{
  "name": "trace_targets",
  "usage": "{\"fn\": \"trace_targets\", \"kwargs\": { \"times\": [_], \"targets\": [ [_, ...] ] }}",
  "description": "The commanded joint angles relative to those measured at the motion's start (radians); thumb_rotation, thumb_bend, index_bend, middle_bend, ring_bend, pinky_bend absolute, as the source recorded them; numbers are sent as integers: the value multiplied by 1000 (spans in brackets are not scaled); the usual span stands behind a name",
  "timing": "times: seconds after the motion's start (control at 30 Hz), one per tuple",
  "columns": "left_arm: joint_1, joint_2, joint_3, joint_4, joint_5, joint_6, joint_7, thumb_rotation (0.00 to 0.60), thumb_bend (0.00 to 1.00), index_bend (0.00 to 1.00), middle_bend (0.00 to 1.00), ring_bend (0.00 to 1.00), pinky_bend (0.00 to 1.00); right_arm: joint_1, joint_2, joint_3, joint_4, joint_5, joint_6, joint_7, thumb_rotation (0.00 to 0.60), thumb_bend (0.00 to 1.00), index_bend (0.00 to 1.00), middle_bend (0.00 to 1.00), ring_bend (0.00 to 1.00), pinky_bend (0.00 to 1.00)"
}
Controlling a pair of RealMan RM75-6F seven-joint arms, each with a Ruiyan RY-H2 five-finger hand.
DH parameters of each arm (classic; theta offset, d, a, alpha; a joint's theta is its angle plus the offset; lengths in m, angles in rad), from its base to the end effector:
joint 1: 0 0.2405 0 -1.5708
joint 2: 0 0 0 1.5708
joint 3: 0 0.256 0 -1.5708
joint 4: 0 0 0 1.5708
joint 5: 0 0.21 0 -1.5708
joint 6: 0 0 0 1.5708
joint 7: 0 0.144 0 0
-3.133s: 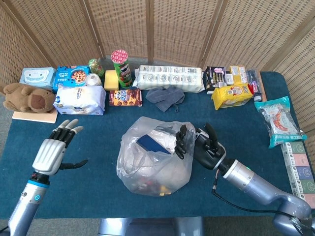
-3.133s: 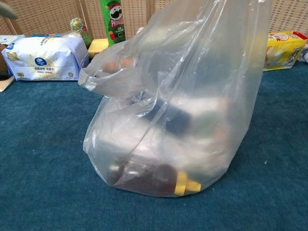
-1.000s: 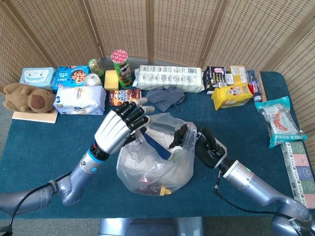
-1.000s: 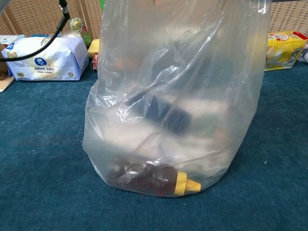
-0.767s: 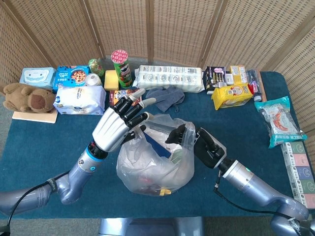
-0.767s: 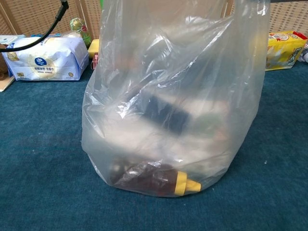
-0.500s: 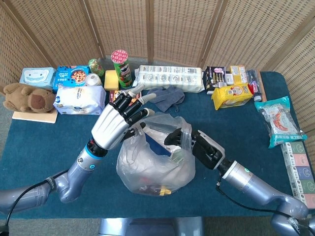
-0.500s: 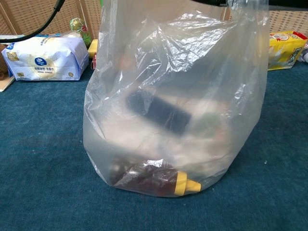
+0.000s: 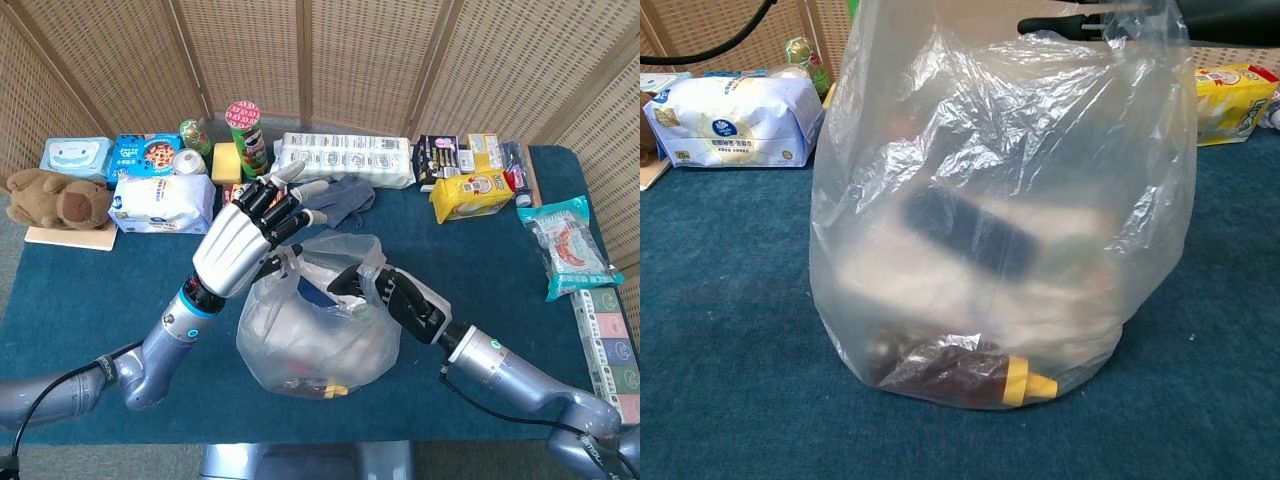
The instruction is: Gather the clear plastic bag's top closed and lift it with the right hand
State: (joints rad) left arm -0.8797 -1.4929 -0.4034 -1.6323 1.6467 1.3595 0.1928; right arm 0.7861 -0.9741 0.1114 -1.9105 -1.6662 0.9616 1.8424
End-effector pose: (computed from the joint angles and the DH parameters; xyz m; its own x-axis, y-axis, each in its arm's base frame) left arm 0.0171 0.3291 0.0942 -0.0168 -0.3022 0.9531 0.5753 -0.7825 -0.2380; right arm -0.0845 -0.2928 0.1109 -0.7073 -0.7062 0.0318 -0.3698 0.3314 -0.8680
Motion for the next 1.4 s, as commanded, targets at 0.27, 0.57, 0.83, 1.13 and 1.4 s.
{"fn": "trace_targets", "kwargs": {
  "times": [0.27, 0.57, 0.83, 1.13, 1.4],
  "targets": [
    [-41, -11, -14, 1, -35, -28, -4, 600, 108, 342, 222, 80, 219, 19, -24, -8, 17, 14, 0, -12, 149, 93, 298, 290, 185, 105],
    [-74, -15, -18, 1, -49, -49, 7, 600, 105, 332, 223, 80, 219, 29, -44, -4, 30, 41, 1, -18, 145, 93, 287, 286, 179, 98],
    [-106, -31, -20, 20, -63, -66, 16, 600, 104, 328, 223, 80, 219, 36, -59, 5, 34, 59, 1, -16, 147, 93, 282, 285, 179, 99],
    [-161, -62, -42, 57, -91, -90, 34, 600, 103, 326, 222, 80, 219, 38, -74, 13, 29, 62, 12, -18, 147, 93, 282, 285, 179, 99],
    [-184, -75, -41, 61, -104, -97, 29, 600, 101, 325, 222, 80, 219, 41, -82, 13, 37, 71, 7, -19, 145, 94, 282, 285, 179, 99]
  ]
}}
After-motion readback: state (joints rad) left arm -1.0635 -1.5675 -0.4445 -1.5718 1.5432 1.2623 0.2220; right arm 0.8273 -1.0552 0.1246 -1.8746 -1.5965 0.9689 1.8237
